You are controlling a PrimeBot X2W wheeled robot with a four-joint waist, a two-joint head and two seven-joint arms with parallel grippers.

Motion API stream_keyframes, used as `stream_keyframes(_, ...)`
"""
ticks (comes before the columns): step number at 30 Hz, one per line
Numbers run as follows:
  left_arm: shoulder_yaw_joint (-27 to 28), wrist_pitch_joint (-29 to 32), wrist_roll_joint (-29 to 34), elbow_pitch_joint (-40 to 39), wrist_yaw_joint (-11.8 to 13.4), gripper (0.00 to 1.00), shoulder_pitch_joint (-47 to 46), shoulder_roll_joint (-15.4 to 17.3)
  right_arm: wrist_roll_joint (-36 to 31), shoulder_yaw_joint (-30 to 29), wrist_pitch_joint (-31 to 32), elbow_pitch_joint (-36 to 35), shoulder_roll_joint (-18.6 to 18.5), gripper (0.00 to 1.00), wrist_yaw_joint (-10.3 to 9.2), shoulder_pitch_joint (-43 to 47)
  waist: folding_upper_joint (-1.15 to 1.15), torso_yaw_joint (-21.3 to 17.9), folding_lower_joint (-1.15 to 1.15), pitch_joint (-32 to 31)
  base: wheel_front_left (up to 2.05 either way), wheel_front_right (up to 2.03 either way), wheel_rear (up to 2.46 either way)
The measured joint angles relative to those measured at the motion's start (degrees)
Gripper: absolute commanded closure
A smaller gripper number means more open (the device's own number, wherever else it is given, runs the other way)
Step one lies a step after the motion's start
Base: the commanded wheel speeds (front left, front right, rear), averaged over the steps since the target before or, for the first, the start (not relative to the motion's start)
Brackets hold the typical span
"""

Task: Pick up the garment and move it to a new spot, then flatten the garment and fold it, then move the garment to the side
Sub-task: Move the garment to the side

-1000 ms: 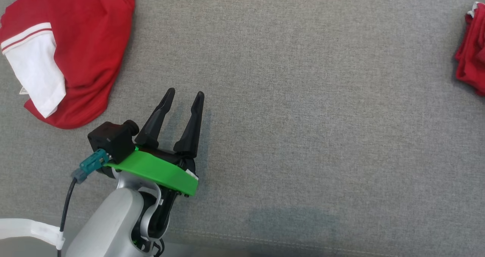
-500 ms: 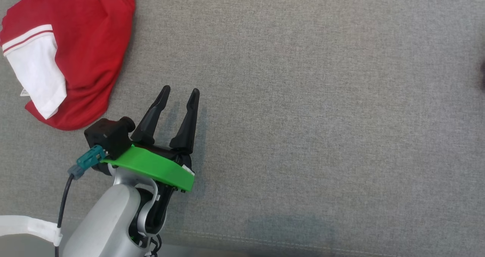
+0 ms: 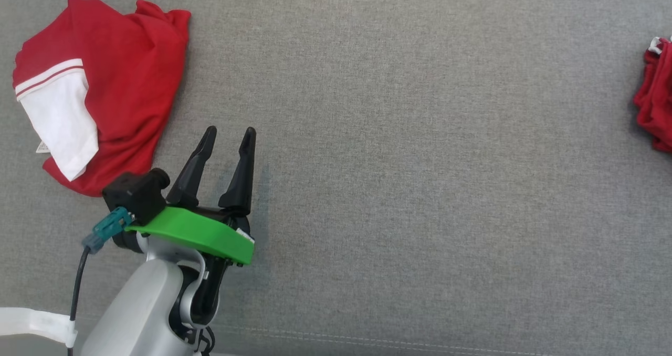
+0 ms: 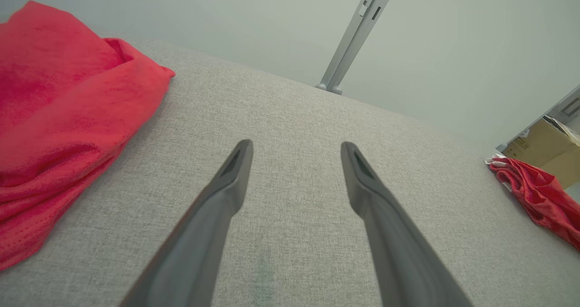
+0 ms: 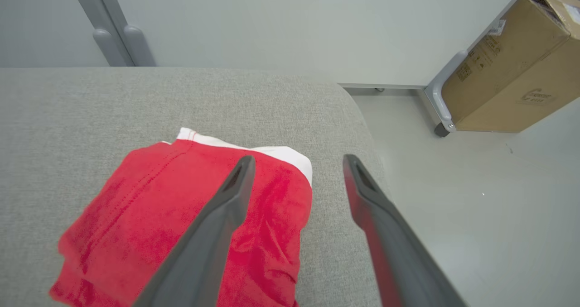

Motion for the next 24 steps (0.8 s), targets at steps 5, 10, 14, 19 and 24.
stream_keyframes(5,2.38,-0.53,1.18,1.2,0.01,0.0,1.22,1.24,-5.95,0.16,-9.94,-5.97,3.01,0.0,-0.01,-1.77,0.0,-0.84,0.0,-3.03,0.0,0.0,0.0)
stream_keyframes(10,5.69,-1.01,4.37,2.85,0.1,0.0,3.67,4.38,-12.07,1.15,-21.27,-10.39,13.05,0.0,-0.01,-0.05,0.0,-2.9,0.0,-8.08,0.0,0.0,0.0)
stream_keyframes(14,7.28,-1.01,6.13,4.55,0.2,0.0,6.96,5.1,-15.52,3.5,-22.85,-11.55,19.69,0.0,0.0,5.32,0.0,-4.79,0.0,-10.79,0.0,0.0,0.0)
stream_keyframes(19,8.39,-1.02,7.3,6.12,0.67,0.0,9.77,5.05,-18.61,2.71,-22.69,-10.55,25.38,0.0,-0.01,11.09,0.0,-6.63,0.0,-13.23,0.0,0.0,0.0)
stream_keyframes(24,9.77,-1.02,8.68,6.99,0.68,0.0,11.44,4.55,-21.63,-2.59,-22.35,-9.07,28.73,0.0,-0.01,16.46,0.0,-7.77,0.0,-15.39,0.0,0.0,0.0)
